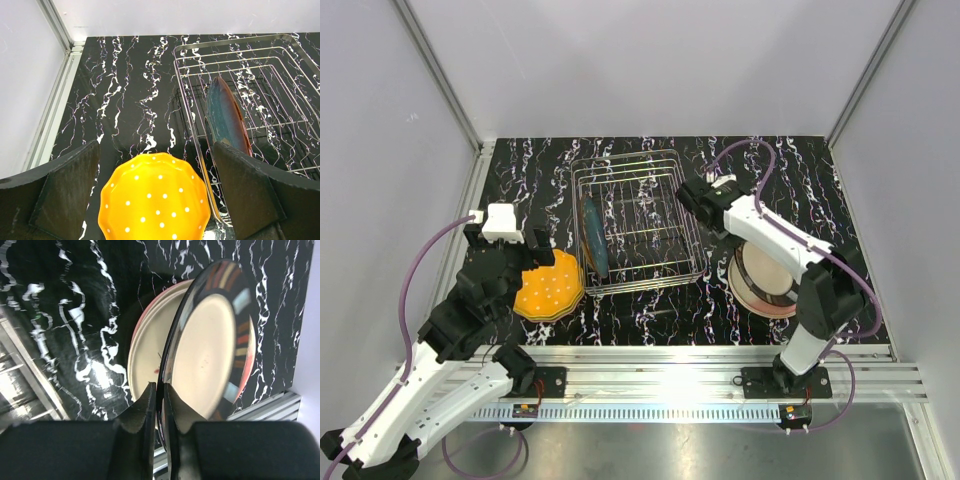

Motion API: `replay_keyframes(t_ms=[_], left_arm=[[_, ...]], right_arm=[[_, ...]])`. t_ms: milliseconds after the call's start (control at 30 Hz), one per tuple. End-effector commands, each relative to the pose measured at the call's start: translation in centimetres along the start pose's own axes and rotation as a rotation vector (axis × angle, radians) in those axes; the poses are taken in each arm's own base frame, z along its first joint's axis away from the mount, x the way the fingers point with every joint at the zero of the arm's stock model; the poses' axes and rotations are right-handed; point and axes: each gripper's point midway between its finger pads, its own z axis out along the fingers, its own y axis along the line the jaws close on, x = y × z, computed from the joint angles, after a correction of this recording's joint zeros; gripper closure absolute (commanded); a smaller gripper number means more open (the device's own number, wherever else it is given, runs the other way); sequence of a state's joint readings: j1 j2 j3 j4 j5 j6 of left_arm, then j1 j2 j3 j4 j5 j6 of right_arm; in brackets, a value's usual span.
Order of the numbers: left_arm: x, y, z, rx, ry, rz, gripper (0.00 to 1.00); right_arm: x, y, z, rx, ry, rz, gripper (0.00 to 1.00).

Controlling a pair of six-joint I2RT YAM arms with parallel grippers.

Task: Load the plates into the dish rack
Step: Grab a plate with the right arm, then insert the plate into the dish rack

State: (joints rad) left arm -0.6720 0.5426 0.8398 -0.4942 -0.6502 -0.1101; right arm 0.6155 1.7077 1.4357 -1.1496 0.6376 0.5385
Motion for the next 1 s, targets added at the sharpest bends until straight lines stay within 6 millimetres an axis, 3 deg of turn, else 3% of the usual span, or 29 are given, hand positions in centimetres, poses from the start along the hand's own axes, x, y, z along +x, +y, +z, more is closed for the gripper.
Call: replay_keyframes(t_ms=[0, 233, 500, 967], left_arm=[[-0.9, -0.5, 0.3, 0.013, -0.043, -0.045, 0.01], [-0.8, -0.7, 0.4, 0.018, -0.038, -0.043, 0.01], [-0.7, -0.7, 0.5, 0.013, -0.035, -0.04, 0.01], [-0.4, -0.5, 0.7, -0.003, -0.031, -0.037, 0.01]], right_arm=[[-2.4, -0.9, -4.3, -0.037, -0.124, 0.038, 1.0], [-4.0, -1.7, -8.8, -0.019, -0.25, 0.033, 1.0], [-5.5, -2.6, -11.6, -0.042, -0.341, 0.069, 1.0], [-7.3, -3.2, -16.8, -0.367, -0.54, 0.257, 1.0]])
